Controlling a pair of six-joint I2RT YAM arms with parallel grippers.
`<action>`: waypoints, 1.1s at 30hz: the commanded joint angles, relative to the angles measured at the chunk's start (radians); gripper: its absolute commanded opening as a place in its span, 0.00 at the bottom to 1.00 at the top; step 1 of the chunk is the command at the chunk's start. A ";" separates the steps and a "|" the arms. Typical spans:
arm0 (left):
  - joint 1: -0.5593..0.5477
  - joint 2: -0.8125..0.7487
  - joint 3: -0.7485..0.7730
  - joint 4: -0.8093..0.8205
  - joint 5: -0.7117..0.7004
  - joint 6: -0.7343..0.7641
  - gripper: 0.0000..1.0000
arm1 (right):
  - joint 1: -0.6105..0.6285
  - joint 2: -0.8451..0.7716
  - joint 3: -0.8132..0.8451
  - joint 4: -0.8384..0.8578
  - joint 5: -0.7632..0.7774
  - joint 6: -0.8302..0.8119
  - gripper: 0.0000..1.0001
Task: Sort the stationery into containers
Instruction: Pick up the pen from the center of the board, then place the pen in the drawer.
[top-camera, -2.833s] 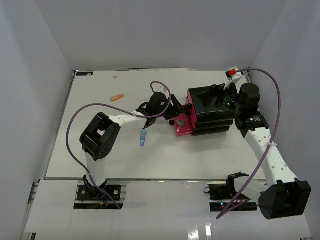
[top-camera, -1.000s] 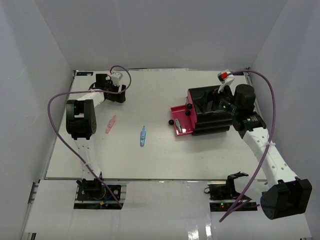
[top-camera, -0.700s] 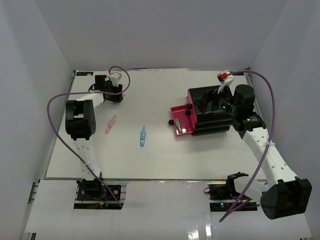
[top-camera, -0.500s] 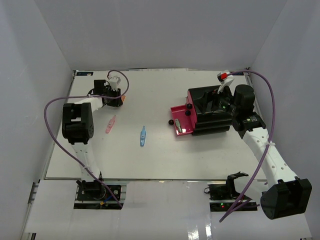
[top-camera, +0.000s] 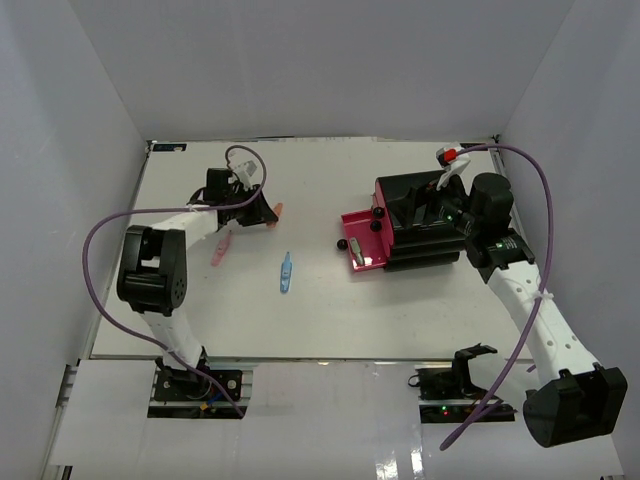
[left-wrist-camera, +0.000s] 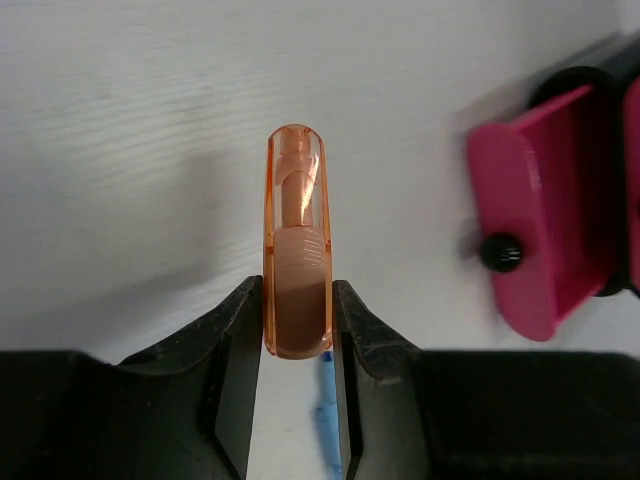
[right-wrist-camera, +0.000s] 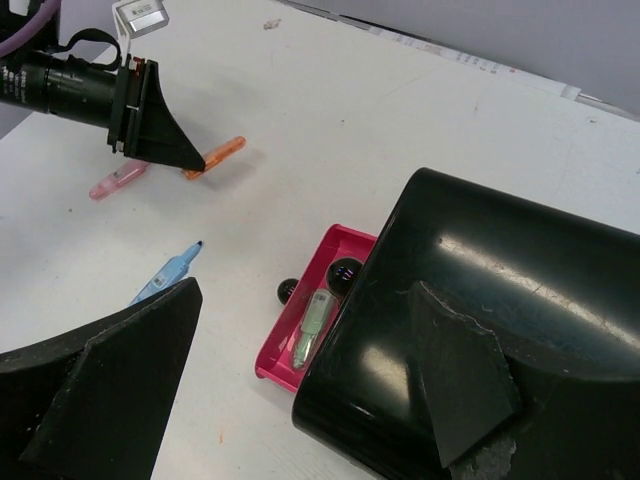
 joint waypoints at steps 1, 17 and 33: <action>-0.135 -0.133 -0.015 0.090 -0.013 -0.206 0.20 | 0.008 -0.030 0.000 0.039 0.007 0.008 0.90; -0.471 0.002 0.107 0.238 -0.243 -0.532 0.23 | 0.014 -0.089 -0.019 0.039 0.044 0.004 0.90; -0.568 0.059 0.163 0.211 -0.324 -0.555 0.58 | 0.016 -0.108 -0.028 0.039 0.058 0.001 0.90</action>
